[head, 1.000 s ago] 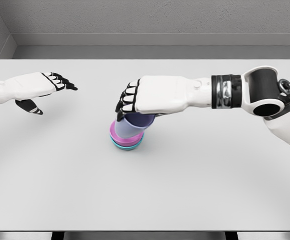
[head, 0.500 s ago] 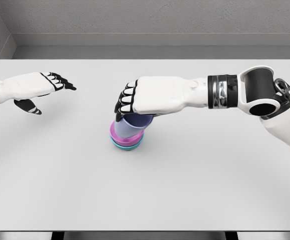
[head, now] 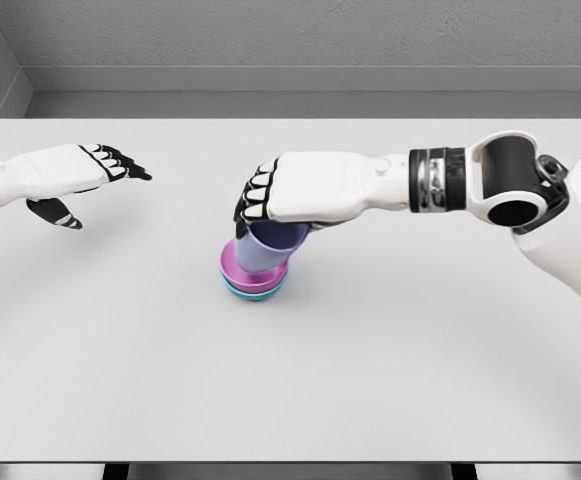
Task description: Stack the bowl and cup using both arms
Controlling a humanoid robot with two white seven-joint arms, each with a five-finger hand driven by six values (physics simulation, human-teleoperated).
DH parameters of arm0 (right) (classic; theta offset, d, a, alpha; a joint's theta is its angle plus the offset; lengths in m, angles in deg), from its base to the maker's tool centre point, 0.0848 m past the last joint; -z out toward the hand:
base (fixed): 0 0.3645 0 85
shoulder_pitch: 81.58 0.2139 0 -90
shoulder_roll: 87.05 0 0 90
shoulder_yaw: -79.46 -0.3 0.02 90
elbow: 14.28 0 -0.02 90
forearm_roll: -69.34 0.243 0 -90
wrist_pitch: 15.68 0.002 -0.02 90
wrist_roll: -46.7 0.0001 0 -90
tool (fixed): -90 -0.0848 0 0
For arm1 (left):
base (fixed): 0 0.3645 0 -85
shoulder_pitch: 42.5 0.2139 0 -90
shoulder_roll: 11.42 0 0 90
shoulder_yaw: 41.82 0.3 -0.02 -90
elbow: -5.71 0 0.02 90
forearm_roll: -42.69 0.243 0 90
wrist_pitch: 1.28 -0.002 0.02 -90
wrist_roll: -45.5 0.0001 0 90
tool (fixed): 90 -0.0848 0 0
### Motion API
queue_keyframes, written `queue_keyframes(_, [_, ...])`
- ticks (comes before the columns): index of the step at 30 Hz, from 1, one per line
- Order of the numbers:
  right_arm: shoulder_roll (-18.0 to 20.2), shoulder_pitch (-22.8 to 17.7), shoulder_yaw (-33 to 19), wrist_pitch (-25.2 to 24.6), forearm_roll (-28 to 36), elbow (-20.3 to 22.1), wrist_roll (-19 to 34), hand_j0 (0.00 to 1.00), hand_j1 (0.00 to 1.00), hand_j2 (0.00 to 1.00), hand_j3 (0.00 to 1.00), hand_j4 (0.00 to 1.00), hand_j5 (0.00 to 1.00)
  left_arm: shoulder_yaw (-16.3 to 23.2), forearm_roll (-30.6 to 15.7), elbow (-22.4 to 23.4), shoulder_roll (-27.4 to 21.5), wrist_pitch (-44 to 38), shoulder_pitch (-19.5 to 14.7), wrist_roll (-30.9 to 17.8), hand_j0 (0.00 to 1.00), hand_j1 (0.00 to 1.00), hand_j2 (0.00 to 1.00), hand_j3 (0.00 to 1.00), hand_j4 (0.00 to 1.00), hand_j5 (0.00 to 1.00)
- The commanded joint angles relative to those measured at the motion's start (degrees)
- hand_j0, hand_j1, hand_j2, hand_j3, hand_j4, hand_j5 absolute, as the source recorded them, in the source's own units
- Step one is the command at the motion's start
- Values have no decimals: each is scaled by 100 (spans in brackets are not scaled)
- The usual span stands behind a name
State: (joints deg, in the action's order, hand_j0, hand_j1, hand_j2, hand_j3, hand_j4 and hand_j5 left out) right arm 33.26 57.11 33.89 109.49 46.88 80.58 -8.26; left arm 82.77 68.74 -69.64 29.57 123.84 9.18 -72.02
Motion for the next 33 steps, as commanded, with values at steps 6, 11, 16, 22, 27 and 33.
queue_keyframes(6, [-16,0,110,-17,22,-152,-3,63,63,63,63,63,63,-5,-30,3,-12,-12,0,2,100,100,100,100,100,100])
queue_keyframes(11, [-16,9,154,-17,22,-345,-3,63,63,63,63,63,63,-5,-30,3,-38,-12,0,2,100,100,100,100,100,100])
queue_keyframes(16, [-130,53,198,-17,-21,-354,-3,63,63,63,63,63,63,-58,-30,11,-47,-12,0,2,100,100,100,100,100,100])
queue_keyframes(22, [-253,141,286,-17,-30,-477,-3,63,63,63,63,63,63,-58,-30,3,-47,-12,9,2,100,100,100,100,100,100])
queue_keyframes(27, [-253,141,286,-17,-65,-565,-3,74,74,74,74,74,74,-58,-30,20,-47,-12,9,2,100,100,100,100,100,100])
queue_keyframes(33, [-253,141,365,-248,-65,-556,-3,100,100,100,100,100,100,-58,-30,20,-38,-12,9,2,100,100,100,100,100,100])
